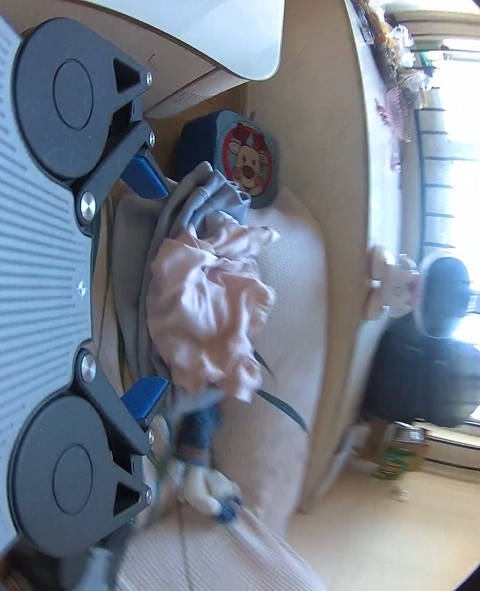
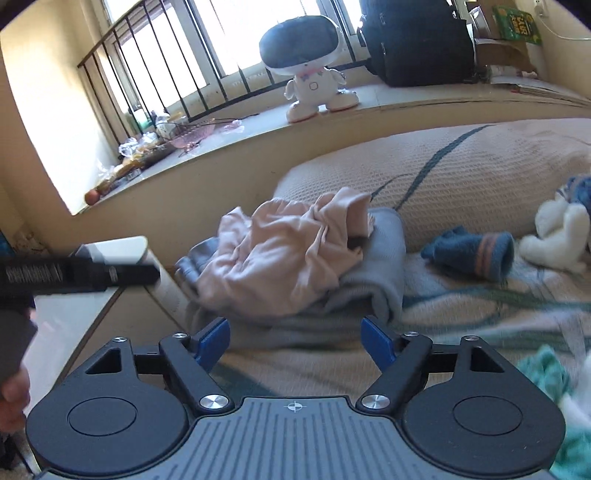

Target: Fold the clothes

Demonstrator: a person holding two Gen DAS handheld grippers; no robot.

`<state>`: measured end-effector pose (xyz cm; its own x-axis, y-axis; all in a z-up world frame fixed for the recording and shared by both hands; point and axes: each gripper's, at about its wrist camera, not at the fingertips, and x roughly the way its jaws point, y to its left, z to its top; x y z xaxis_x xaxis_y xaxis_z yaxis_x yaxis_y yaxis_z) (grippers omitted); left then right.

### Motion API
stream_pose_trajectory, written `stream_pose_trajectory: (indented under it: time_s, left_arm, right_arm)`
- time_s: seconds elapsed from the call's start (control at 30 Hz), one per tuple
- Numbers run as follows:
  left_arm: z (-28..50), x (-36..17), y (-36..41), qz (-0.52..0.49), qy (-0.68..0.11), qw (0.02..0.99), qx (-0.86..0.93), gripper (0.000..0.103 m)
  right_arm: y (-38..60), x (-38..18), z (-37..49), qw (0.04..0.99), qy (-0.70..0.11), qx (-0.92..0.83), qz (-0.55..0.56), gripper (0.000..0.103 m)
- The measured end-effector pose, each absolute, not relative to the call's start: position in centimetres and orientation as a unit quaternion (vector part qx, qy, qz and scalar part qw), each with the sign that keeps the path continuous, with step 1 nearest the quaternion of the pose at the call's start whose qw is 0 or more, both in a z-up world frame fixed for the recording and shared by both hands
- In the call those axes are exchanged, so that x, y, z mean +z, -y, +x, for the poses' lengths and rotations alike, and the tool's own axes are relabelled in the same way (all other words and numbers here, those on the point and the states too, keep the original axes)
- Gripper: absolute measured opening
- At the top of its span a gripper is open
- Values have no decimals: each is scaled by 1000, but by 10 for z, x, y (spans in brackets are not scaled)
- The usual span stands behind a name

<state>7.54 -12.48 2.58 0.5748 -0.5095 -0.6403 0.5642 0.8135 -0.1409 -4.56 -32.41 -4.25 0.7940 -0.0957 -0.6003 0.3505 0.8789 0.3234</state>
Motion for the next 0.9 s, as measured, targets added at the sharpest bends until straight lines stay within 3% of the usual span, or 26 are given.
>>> stream_pose_trajectory:
  time_s: [0.3, 0.53, 0.73, 0.9]
  left_arm:
    - [43, 47, 99, -29, -320, 883, -343, 103]
    - [28, 47, 107, 26, -305, 902, -304, 103]
    - [27, 38, 103, -3, -330, 890, -315, 103]
    - [19, 45, 98, 6, -304, 895, -328, 103]
  right_arm:
    - [287, -36, -89, 935, -273, -124, 189, 88]
    - [270, -28, -107, 938, -262, -149, 171, 101]
    - [259, -42, -108, 921, -315, -173, 152, 103]
    - [261, -51, -115, 922, -304, -154, 182, 103]
